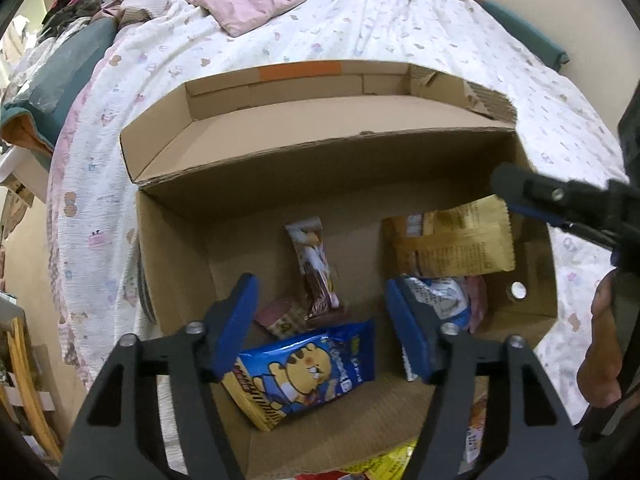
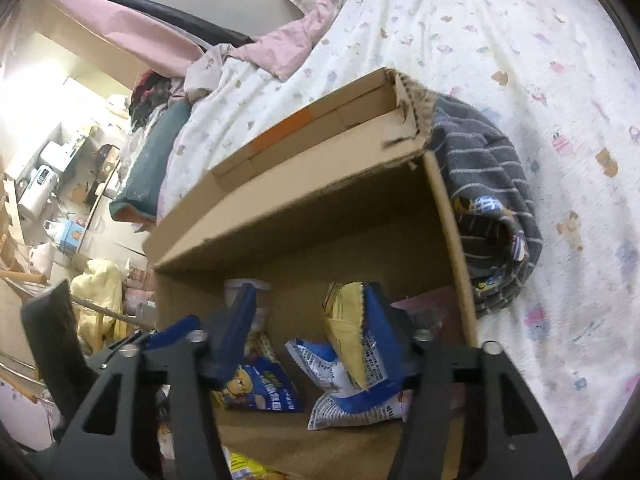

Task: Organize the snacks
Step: 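Open both grippers to drop the stick and tan packet into the box, then withdraw both grippers from the box toward the snack pile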

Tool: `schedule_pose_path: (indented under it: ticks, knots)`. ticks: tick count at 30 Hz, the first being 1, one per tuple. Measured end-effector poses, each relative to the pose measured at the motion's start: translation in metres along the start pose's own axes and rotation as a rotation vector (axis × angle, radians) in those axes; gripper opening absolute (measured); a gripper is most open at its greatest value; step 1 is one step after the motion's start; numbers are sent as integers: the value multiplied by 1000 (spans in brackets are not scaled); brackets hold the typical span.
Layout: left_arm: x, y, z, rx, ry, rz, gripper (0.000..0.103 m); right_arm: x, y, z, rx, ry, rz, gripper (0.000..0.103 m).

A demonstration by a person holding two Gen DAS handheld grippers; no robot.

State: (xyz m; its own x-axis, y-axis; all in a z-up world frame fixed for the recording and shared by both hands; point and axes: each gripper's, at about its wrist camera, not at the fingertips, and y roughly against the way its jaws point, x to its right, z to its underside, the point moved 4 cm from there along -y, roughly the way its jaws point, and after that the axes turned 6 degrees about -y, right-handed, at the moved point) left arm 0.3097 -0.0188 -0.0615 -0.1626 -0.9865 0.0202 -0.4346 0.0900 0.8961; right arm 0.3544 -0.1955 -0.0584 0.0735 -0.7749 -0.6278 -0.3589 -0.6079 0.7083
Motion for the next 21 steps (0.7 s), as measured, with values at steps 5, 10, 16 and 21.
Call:
schedule_pose_path:
  ticks: [5,10,16,21]
  knots:
    - [4,4,-2,9,3,12,66,-15,28,-2,139,95,52,88]
    - [-1,9,1,11,15,2,66,-20,28,0,124,111,53,89]
    - [-8,28,6,24,82,27,66,-24,36,5,131,105,49,89]
    - [-5,49,9,52,89,30,66,-35,51,16,155,99,46,89]
